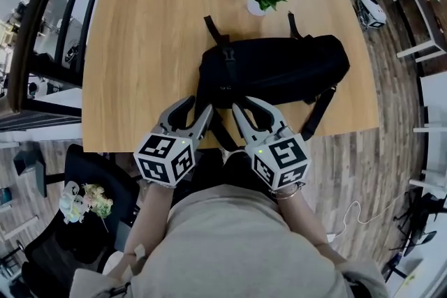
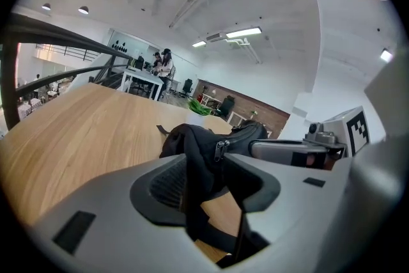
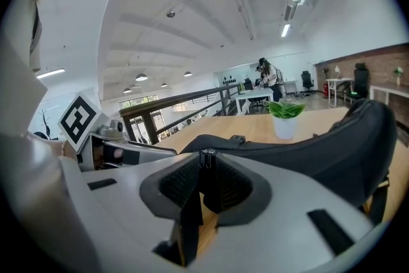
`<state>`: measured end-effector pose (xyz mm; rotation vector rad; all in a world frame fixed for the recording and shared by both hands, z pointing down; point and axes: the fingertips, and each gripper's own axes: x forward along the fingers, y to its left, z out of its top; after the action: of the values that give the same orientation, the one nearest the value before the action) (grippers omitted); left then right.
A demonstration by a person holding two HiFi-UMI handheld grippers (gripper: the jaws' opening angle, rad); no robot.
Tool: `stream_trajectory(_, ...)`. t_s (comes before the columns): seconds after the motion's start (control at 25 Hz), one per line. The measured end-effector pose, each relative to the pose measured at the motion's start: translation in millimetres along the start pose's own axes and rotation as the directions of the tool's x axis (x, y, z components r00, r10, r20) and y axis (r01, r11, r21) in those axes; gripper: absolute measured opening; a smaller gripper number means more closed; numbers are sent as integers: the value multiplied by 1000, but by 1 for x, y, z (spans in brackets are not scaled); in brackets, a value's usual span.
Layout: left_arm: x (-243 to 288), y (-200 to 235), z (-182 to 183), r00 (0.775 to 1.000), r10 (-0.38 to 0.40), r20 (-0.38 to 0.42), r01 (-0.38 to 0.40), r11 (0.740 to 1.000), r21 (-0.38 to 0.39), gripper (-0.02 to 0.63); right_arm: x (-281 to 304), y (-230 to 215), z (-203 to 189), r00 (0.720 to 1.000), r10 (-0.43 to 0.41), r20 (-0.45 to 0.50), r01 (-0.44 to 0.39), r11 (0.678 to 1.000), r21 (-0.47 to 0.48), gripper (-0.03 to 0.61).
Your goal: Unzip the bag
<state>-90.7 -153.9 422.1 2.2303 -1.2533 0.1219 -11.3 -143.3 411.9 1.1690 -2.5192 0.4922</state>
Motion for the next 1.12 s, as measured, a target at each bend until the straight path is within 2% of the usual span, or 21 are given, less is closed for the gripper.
stream_trajectory(0.24,14,6,-1,995,-73,-70,73,997,-9,217,7,2,-3,1000,-21,-18,21,1000,7,72)
stream_trajectory(0.4,24,7,-3,986,-132,-102,128,991,-46,221,7,3,-2,999,-36,-29,36,999,-20,72)
stream_trajectory(0.52,31,1,-7,977,-166,-134,161,986,-46,221,7,1,-3,998,-50,-44,49,998,-26,72)
stream_trajectory(0.84,39,4,-8,974,-181,-134,175,983,-59,219,12,-2,-9,994,-76,-78,69,993,-95,72)
stream_trajectory(0.92,40,5,-8,977,-171,-127,165,985,-55,207,13,-2,-10,992,-88,-87,77,989,-123,72)
stream_trajectory(1.12,41,2,-8,976,-182,-115,176,982,-60,127,16,-2,-10,992,-99,-79,88,987,-135,74)
